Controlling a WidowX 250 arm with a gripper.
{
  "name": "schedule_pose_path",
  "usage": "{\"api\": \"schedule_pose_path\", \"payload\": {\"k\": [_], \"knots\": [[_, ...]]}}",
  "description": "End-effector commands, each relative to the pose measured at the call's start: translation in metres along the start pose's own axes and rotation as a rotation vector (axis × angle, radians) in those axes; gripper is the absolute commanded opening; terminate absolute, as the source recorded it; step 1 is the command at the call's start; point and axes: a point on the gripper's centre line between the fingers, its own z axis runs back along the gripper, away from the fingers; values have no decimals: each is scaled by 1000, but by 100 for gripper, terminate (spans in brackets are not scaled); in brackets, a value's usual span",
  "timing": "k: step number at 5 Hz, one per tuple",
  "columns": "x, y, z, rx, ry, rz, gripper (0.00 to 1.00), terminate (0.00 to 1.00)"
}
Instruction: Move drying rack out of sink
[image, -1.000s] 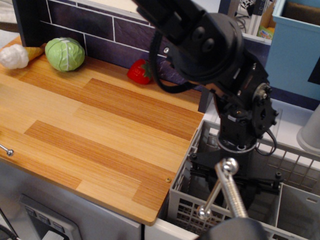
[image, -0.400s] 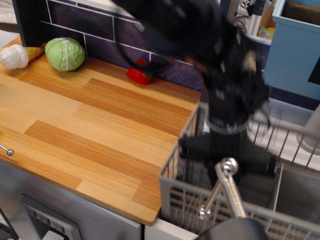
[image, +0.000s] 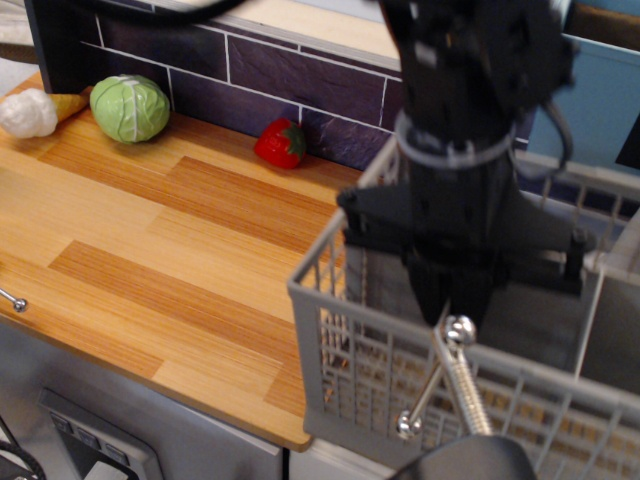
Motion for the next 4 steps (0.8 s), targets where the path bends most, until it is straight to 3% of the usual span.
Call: {"api": "schedule_pose_path", "payload": {"k": [1,3,4], "knots": [[16,62,28,22,-71,151,0,0],[17,124,29,92,0,315,0,0],[16,156,61,172,127,309,0,0]]}}
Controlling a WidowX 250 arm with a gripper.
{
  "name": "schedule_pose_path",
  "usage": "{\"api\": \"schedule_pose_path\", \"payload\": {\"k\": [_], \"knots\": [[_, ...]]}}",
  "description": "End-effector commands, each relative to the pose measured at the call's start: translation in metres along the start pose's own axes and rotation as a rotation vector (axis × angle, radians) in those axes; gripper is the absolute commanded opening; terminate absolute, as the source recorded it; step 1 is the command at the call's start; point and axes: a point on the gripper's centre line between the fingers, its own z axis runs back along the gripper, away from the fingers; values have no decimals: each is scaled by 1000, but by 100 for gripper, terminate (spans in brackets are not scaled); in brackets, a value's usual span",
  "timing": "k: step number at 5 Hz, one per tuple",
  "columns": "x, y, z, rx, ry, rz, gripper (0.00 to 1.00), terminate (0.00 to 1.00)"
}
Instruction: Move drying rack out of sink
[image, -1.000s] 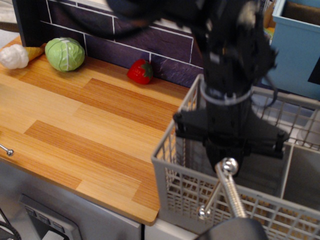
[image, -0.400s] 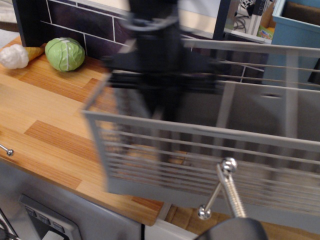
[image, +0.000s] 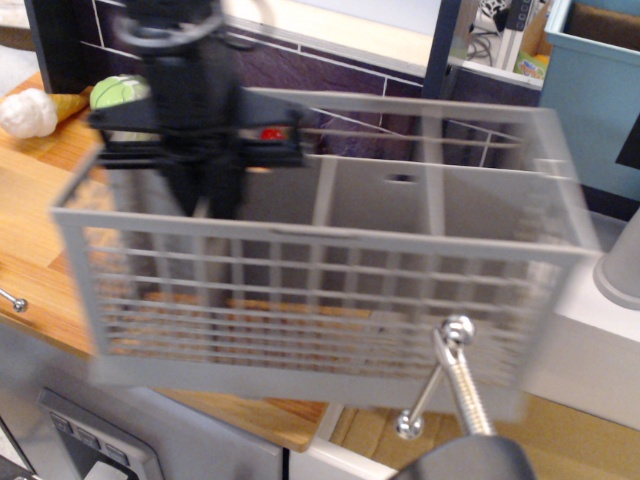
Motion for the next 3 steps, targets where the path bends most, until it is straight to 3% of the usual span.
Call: {"api": "schedule_pose_path", "payload": {"k": [1,2,3], "knots": [[24,34,46,178,173,-88,0,0],[32,49,63,165,107,-95,0,0],[46,43,65,91,-41,-205,0,0]]}}
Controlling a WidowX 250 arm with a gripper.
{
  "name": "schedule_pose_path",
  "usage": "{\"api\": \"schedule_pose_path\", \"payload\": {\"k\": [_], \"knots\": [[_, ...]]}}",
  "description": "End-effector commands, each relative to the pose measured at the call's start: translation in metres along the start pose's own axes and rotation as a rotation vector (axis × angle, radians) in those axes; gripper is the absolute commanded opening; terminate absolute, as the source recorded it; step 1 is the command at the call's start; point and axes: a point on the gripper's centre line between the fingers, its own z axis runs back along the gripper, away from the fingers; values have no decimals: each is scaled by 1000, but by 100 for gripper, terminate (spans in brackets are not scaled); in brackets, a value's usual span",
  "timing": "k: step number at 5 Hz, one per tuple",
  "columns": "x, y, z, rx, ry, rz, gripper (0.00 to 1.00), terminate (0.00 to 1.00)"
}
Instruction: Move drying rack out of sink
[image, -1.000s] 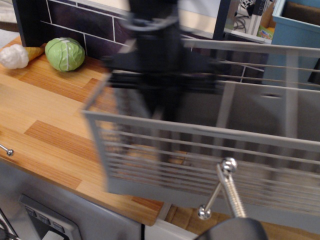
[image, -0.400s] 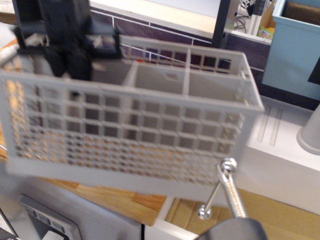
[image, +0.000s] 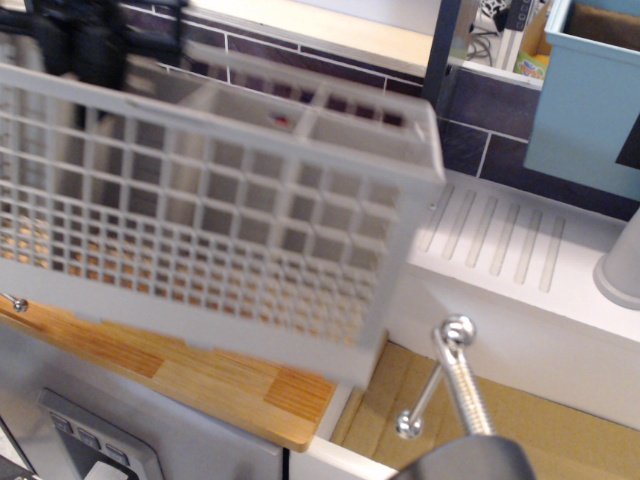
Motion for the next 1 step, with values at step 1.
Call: {"api": "schedule_pose_path", "payload": {"k": [1], "knots": [[14,-6,33,-59,-316,-161,100,100]]}}
